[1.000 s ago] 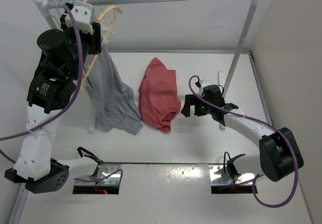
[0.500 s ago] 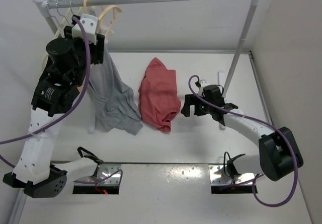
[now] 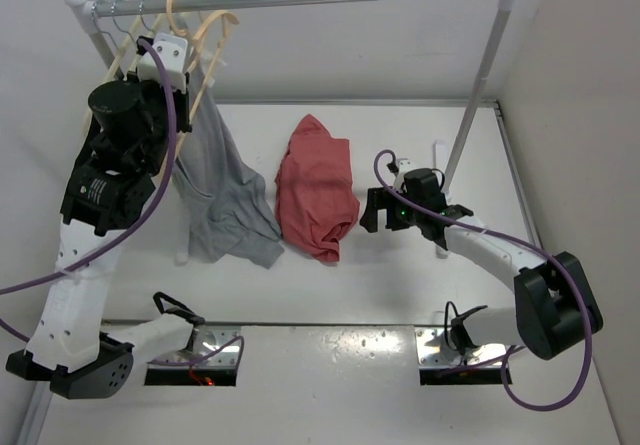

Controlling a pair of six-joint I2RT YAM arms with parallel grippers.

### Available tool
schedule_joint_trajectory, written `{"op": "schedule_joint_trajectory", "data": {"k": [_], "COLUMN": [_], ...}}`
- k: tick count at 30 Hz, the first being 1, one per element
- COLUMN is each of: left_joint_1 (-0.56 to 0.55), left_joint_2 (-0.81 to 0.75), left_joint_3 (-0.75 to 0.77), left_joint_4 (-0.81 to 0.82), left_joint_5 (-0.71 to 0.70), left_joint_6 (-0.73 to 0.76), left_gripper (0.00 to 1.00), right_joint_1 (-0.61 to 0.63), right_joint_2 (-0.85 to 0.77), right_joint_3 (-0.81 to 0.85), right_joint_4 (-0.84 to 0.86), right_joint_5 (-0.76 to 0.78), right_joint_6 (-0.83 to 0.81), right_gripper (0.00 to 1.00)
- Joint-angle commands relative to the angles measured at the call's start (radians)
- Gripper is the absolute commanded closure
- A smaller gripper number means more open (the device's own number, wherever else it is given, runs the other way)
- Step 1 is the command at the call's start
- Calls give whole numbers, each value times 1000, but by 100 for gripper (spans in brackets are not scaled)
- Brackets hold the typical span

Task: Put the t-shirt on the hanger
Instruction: Grab a hanger with the left arm

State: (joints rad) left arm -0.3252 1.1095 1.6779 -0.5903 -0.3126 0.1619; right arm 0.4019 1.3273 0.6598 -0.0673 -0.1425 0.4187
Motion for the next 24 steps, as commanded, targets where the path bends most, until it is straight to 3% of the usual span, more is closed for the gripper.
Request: {"op": "schedule_joint_trajectory", "data": {"k": [1,12,24], "left_joint_1": [20,20,20], "left_joint_2": [-27,-27,-7], "left_joint_3": [-9,-18,2], "left_joint_4": [27,27,165], "left_joint_5": [23,50,85], "left_joint_6": [-33,-42,16], "left_gripper": [72,100,100], "right_joint_1": [6,6,6], "right_joint_2": [4,-5,-16], "right_joint_3": [9,0,11], "right_joint_4": [31,12,21], "right_joint_5": [-17,1,11], "right_joint_6": [-12,-21,-21], "right_gripper": [0,0,0]}}
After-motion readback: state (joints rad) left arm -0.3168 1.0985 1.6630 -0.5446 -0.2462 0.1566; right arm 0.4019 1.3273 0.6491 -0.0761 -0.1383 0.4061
